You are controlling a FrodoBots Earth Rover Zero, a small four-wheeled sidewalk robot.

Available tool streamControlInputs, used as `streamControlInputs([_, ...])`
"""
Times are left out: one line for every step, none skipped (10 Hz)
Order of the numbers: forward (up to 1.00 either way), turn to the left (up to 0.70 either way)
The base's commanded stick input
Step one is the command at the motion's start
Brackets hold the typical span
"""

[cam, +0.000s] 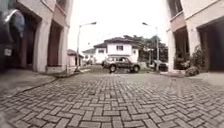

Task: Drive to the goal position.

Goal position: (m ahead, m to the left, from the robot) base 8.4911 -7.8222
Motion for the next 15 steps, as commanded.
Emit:
streamControlInputs([0.70,0.00])
streamControlInputs([0.70,0.00])
streamControlInputs([0.70,0.00])
streamControlInputs([0.70,0.00])
streamControlInputs([0.70,0.00])
streamControlInputs([0.70,0.00])
streamControlInputs([0.70,0.00])
streamControlInputs([0.70,0.00])
streamControlInputs([0.70,0.00])
streamControlInputs([0.70,0.00])
streamControlInputs([0.70,0.00])
streamControlInputs([0.70,0.00])
streamControlInputs([0.70,0.00])
streamControlInputs([0.70,0.00])
streamControlInputs([0.70,0.00])
